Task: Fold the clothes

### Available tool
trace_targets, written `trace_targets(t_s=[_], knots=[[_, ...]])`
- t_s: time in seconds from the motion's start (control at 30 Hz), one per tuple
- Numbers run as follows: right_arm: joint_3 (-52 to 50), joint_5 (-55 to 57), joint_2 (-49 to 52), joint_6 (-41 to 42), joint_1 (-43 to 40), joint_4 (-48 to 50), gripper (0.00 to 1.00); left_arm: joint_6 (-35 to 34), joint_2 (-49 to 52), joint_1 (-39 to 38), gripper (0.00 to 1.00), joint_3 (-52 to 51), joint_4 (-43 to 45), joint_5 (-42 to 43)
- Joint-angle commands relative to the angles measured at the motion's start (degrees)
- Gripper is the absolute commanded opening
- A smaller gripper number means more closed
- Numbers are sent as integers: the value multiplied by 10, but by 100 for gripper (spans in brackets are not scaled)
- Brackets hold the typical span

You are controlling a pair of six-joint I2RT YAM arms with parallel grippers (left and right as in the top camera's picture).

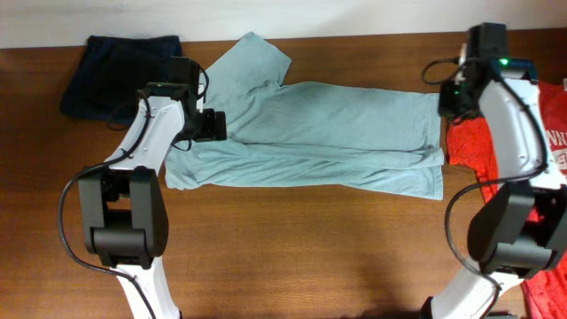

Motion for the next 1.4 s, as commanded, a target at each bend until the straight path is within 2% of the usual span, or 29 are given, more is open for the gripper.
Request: trace_targets(t_s=[0.0, 0.07, 0.17, 0.37, 0.53, 0.67, 0.8, 0.87, 1.03, 1.13, 1.27, 1.37], knots=[[8, -111, 46, -55, -53, 17, 4, 3, -14, 4, 99, 8, 1, 4], [8, -157, 69, -57, -75, 28, 4, 3, -14, 4, 99, 8, 1, 4], [8, -168, 106, -57, -94, 41, 4, 3, -14, 4, 99, 8, 1, 4], [8, -215, 167, -82, -95, 56, 4, 3, -14, 4, 99, 8, 1, 4], [6, -136, 195, -83, -101, 62, 4, 3, -14, 4, 99, 8, 1, 4], [5, -129, 201, -92, -116, 64, 4, 3, -14, 4, 99, 8, 1, 4], [12, -60, 200, -91, -142, 59, 4, 3, -14, 4, 99, 8, 1, 4], [22, -60, 199, -71, -160, 49, 4, 3, -14, 4, 99, 8, 1, 4], [75, -131, 199, -54, -191, -1, 4, 3, -14, 4, 99, 8, 1, 4], [144, -157, 199, -61, -187, -58, 4, 3, -14, 4, 99, 8, 1, 4], [270, -186, 197, -94, -166, -166, 4, 3, -14, 4, 99, 8, 1, 4], [370, -236, 197, -145, -116, -267, 4, 3, -14, 4, 99, 8, 1, 4]])
